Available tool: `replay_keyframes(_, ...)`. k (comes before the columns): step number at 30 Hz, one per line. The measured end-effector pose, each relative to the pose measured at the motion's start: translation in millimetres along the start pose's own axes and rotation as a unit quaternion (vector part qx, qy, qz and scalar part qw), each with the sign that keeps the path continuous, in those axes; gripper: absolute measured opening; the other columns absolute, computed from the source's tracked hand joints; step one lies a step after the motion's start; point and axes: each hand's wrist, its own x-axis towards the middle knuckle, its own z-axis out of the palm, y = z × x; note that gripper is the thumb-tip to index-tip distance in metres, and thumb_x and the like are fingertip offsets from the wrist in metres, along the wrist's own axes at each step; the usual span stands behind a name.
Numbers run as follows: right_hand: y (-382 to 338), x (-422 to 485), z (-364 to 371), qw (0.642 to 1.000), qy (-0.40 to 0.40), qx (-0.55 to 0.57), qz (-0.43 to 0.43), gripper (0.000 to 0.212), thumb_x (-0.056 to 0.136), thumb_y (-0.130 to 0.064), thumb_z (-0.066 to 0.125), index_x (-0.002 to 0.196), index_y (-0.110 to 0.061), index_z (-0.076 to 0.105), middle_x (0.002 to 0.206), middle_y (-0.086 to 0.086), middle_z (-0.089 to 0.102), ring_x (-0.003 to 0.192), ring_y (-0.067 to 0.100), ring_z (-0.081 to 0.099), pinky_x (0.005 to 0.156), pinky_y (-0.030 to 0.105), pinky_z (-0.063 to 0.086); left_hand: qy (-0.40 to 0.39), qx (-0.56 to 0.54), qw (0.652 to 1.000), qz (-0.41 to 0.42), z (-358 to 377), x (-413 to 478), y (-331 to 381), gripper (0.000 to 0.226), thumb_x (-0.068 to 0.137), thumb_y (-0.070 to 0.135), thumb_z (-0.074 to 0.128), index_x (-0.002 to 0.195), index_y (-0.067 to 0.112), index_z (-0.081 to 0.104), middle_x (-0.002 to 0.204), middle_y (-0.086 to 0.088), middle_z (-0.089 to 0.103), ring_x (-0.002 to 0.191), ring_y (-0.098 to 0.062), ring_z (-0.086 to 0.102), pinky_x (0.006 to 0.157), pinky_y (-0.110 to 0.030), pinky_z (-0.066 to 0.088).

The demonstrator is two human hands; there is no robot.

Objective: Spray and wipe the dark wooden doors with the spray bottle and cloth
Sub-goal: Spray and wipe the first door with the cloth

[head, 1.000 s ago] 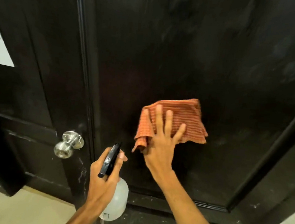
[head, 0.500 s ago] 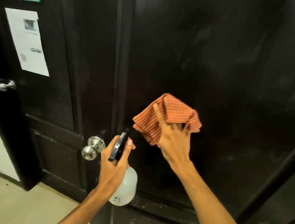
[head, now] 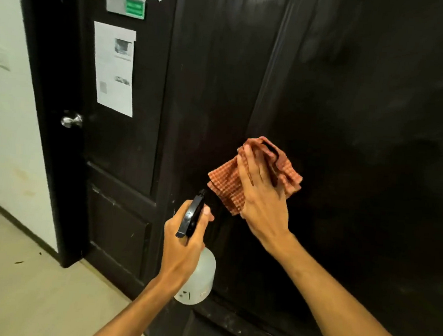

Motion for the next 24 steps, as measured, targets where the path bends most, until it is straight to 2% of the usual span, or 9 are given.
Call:
replay_keyframes(3,-21,-23,19,0.990,-0.058,-0.044,-0.118,0.085,0.099,-0.037,0.055,0.165,-0.019,0.005,0.173,0.005,-0.003,0.159,0.025,0.004,0.122,0.052,0.015,0.003,-0.014,1.000,-0.003,-13,10,6,0.015,0.102,0.027,0.060,0.091,0.020,0.067,0.067,-0.011,0.061,0.057,-0.033,0.057,0.056,-0.033,0.050)
replay_keyframes(6,-24,9,16,0.989,-0.045,-0.034,-0.139,0.077,0.094,-0.030,0.047,0.165,-0.027,0.016,0.151,0.012,0.052,0.127,0.032,0.059,0.097,0.044,0.048,0.013,-0.003,1.000,-0.002,-26,25,8,0.014,0.103,0.026,0.060,0.092,0.026,0.068,0.072,-0.006,0.065,0.058,-0.035,0.057,0.059,-0.037,0.052)
replay_keyframes(7,-24,30,8,0.994,-0.025,-0.023,-0.101,0.079,0.093,-0.030,0.048,0.165,-0.029,0.014,0.143,0.010,0.058,0.117,0.032,0.062,0.093,0.044,0.049,0.015,0.002,1.000,0.004,-30,29,7,0.013,0.104,0.025,0.060,0.094,0.024,0.068,0.076,-0.005,0.067,0.055,-0.036,0.056,0.057,-0.043,0.052)
replay_keyframes(10,-32,84,-6,0.998,0.038,-0.022,-0.049,0.084,0.098,-0.030,0.054,0.166,-0.022,0.005,0.172,0.008,0.009,0.154,0.033,0.022,0.122,0.053,0.019,0.027,0.017,0.999,0.011,-40,38,0,0.014,0.105,0.022,0.060,0.094,0.020,0.068,0.083,-0.005,0.070,0.051,-0.038,0.054,0.054,-0.052,0.049)
replay_keyframes(13,-62,74,21,0.983,-0.010,-0.057,-0.173,0.078,0.103,-0.042,0.048,0.165,-0.016,0.009,0.173,0.008,-0.004,0.159,0.029,-0.005,0.125,0.059,-0.008,0.033,0.018,0.999,0.020,-50,43,0,0.018,0.105,0.024,0.059,0.094,0.035,0.068,0.074,-0.001,0.067,0.053,-0.030,0.056,0.056,-0.045,0.052)
replay_keyframes(16,-63,73,20,0.964,-0.098,-0.057,-0.242,0.065,0.099,-0.033,0.045,0.161,-0.016,0.031,0.167,0.011,0.028,0.157,0.029,0.016,0.127,0.051,-0.002,0.032,0.008,0.999,0.020,-56,50,8,0.020,0.104,0.025,0.059,0.092,0.039,0.068,0.064,-0.002,0.061,0.052,-0.034,0.053,0.053,-0.044,0.050)
replay_keyframes(19,-41,122,-12,0.996,-0.041,-0.023,-0.080,0.067,0.101,-0.024,0.047,0.164,-0.021,0.022,0.152,0.014,0.050,0.138,0.036,0.046,0.117,0.050,0.025,0.024,0.013,0.999,0.026,-58,58,11,0.014,0.103,0.031,0.059,0.092,0.031,0.067,0.076,-0.014,0.065,0.050,-0.048,0.048,0.047,-0.054,0.045)
replay_keyframes(22,-25,126,-31,0.997,0.053,-0.042,-0.029,0.085,0.100,-0.042,0.054,0.166,-0.019,0.006,0.172,0.011,0.011,0.157,0.032,0.014,0.125,0.055,0.015,0.028,0.008,0.999,0.019,-56,56,12,0.014,0.102,0.032,0.059,0.092,0.031,0.068,0.078,-0.017,0.065,0.050,-0.051,0.046,0.047,-0.056,0.044)
replay_keyframes(24,-33,81,-20,0.996,0.030,-0.052,-0.065,0.090,0.099,-0.048,0.054,0.165,-0.016,0.003,0.173,0.008,-0.006,0.159,0.029,-0.003,0.127,0.056,0.009,0.018,-0.002,1.000,0.019,-51,52,13,0.014,0.103,0.030,0.059,0.092,0.030,0.068,0.077,-0.014,0.065,0.051,-0.049,0.047,0.048,-0.057,0.044)
